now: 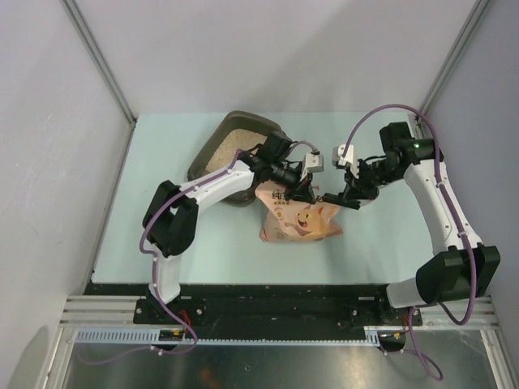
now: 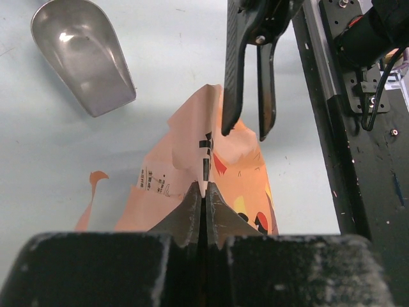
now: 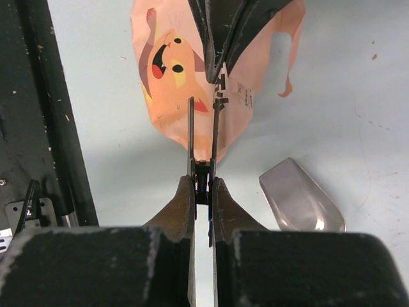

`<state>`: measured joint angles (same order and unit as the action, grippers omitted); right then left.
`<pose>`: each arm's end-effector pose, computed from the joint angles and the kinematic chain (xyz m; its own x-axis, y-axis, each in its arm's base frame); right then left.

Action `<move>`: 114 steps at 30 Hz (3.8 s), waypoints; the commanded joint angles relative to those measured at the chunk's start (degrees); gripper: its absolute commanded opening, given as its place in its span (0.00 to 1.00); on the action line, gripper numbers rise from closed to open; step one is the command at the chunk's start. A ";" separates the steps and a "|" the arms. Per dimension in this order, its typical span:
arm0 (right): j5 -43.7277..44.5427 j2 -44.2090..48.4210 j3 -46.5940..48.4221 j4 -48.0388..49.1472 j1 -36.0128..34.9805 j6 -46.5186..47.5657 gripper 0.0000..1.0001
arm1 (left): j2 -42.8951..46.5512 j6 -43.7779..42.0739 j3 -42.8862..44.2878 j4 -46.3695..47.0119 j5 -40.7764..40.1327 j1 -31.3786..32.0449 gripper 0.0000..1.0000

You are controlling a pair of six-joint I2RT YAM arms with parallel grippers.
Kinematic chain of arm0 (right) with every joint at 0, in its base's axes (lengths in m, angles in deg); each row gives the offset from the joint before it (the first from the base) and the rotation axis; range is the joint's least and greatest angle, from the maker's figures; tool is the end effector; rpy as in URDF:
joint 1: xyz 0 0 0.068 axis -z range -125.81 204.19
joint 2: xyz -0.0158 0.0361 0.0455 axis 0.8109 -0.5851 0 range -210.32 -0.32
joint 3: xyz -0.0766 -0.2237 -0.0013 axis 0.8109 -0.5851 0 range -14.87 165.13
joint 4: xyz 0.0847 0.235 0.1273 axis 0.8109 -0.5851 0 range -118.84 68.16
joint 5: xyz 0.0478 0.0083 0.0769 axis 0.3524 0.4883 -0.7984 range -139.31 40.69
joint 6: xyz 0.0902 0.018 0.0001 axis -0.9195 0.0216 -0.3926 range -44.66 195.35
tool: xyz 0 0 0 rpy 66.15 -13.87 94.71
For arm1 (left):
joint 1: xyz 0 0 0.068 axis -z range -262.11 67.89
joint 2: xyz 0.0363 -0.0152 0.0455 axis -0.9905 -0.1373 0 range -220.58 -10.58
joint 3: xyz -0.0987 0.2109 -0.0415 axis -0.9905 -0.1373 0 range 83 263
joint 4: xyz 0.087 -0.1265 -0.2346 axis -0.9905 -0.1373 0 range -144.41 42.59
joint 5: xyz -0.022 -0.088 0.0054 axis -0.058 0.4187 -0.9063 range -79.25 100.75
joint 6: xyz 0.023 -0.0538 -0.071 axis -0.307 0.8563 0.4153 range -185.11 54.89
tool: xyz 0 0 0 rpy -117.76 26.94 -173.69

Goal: Fill the litter box with clean litter

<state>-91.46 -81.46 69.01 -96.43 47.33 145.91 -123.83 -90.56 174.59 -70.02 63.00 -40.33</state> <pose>0.2805 0.0896 0.2811 -0.0348 -0.7085 -0.7049 -0.9882 0.1296 -0.0815 0.3048 -0.3599 0.1923 -0.1131 0.4540 -0.8838 0.9732 -0.1284 -0.1905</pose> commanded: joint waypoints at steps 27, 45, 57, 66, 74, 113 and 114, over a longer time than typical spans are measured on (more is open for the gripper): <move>3.13 -4.73 1.38 0.58 -2.81 3.70 0.00 | 3.12 0.49 0.00 -0.06 0.04 -0.81 0.37; 5.41 -5.43 1.29 5.59 -9.67 -0.86 0.00 | 11.91 -1.09 -12.23 -0.15 2.33 -7.85 0.03; 4.89 -6.74 1.29 8.93 -13.27 -6.49 0.00 | 12.79 -0.57 -12.40 -0.15 1.90 -7.94 0.18; 5.85 -7.27 0.85 10.51 -14.68 -7.98 0.00 | 15.25 -0.92 -16.18 -0.15 1.19 -10.05 0.25; 7.26 -8.33 0.06 11.74 -16.35 -8.95 0.00 | 15.34 -0.83 -16.36 -0.06 3.38 -10.58 0.00; 5.76 -9.56 -3.10 16.14 -14.94 -13.00 0.03 | 14.64 -0.56 -15.57 -0.15 4.00 -11.63 0.00; 6.20 -9.39 -3.10 16.14 -14.86 -13.00 0.06 | 14.64 -0.56 -15.57 -0.15 4.09 -11.63 0.00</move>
<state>-87.13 -90.42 66.89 -80.89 32.62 133.71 -111.26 -91.10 158.00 -69.89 63.90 -50.58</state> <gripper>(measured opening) 0.069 0.008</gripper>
